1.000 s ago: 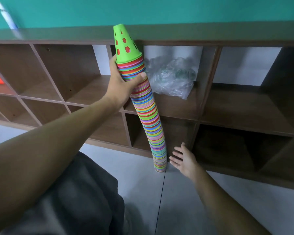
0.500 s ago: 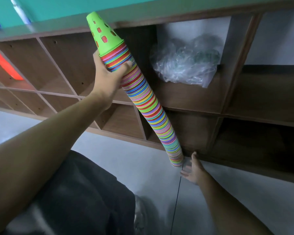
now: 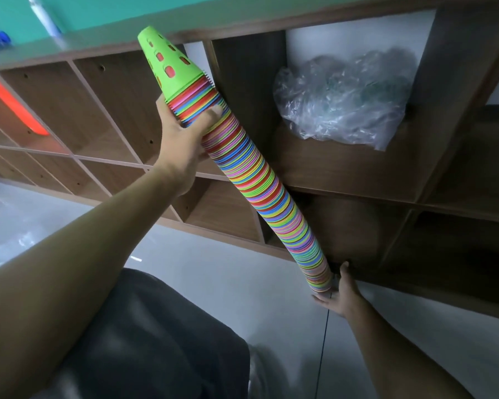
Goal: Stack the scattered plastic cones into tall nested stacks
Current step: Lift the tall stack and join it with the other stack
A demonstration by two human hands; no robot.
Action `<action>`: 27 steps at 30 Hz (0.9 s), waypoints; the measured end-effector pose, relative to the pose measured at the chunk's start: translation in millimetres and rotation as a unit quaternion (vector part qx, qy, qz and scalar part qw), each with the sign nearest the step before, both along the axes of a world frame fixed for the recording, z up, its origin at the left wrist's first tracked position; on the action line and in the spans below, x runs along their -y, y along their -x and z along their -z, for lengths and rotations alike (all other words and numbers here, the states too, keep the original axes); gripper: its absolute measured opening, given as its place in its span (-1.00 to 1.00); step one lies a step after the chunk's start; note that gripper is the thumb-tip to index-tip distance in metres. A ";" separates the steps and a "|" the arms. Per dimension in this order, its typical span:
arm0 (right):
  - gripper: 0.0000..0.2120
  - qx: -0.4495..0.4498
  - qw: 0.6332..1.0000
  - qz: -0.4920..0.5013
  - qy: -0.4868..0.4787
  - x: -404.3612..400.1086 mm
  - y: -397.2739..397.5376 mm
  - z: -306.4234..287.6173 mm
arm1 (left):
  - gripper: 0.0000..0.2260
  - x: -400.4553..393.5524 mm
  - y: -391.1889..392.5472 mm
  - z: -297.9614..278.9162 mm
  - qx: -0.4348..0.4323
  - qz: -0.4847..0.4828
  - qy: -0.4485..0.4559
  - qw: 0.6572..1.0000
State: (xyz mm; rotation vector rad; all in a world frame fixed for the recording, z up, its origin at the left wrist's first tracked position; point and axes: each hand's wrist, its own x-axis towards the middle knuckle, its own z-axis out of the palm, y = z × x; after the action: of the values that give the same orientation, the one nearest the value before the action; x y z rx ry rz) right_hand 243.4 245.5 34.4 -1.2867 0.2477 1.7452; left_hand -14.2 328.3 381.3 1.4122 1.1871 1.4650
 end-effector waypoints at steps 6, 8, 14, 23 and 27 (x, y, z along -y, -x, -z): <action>-0.32 -0.037 0.998 0.004 -0.053 -12.6 8.3 5.7 | -0.22 -9.6 -0.7 4.1 0.004 0.008 0.000 1.000; -0.37 -0.054 0.996 0.011 -0.076 -14.9 15.2 3.7 | -0.22 -11.9 1.0 5.5 0.001 0.002 -0.003 1.000; -0.62 -0.073 0.993 0.028 -0.085 -23.2 21.8 0.1 | -0.24 -15.2 6.8 7.8 0.003 -0.012 -0.002 1.000; -0.51 -0.036 0.994 0.071 -0.071 -15.0 29.5 8.2 | -0.29 -7.2 16.6 6.4 0.001 -0.020 0.003 1.000; -0.49 -0.009 0.993 0.101 -0.059 -2.4 26.9 6.3 | -0.29 3.8 12.7 -2.5 0.007 -0.015 0.005 1.000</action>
State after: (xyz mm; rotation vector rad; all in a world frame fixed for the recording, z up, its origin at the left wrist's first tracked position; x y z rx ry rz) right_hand 216.5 247.9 28.1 -1.1209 0.2733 1.5760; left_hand -26.9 324.4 383.9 1.3811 1.2115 1.4852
